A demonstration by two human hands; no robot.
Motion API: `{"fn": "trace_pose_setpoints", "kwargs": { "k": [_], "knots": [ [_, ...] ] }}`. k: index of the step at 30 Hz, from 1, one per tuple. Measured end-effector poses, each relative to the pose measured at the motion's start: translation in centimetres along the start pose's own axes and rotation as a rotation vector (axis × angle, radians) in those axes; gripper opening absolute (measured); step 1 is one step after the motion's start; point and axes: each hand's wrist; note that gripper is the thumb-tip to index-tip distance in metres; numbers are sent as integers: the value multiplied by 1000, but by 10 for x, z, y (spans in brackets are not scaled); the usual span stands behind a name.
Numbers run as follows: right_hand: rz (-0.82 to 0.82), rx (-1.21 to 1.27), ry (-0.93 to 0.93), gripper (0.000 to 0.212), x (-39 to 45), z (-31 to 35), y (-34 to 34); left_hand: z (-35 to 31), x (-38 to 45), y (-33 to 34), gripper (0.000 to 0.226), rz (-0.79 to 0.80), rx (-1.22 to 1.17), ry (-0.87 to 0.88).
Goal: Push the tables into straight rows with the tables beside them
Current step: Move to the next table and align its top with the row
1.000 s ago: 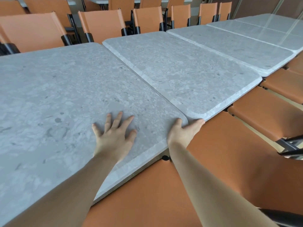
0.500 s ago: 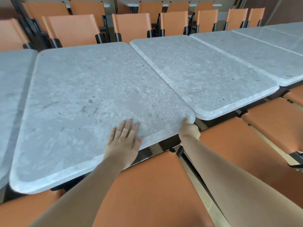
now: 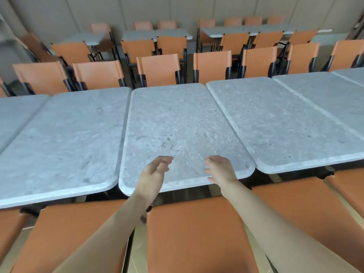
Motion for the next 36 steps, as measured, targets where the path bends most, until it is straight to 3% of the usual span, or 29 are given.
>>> {"fn": "trace_pose_setpoints", "kwargs": {
  "k": [5, 8, 15, 22, 24, 36],
  "knots": [
    [129, 78, -159, 21, -88, 21, -9, -35, -113, -54, 26, -194, -163, 45],
    [153, 134, -295, 20, -132, 40, -6, -53, -164, -84, 41, -304, -165, 111],
    [222, 109, -537, 22, -208, 92, 1, -105, -209, -124, 26, -378, -159, 234],
    [253, -36, -633, 23, -282, 109, 1, -142, -248, -142, 22, -291, -192, 339],
    [233, -54, -661, 24, -306, 110, 5, -150, -261, -145, 15, -243, -215, 384],
    [84, -34, -699, 27, -461, 101, 16, -180, -351, -168, 21, 64, -201, 563]
  ]
}}
Point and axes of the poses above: each hand's wrist, its own x-axis towards the middle knuckle, its own y-axis out of the palm, z = x × y, and after that the axes turned 7 degrees about -x, right-handed
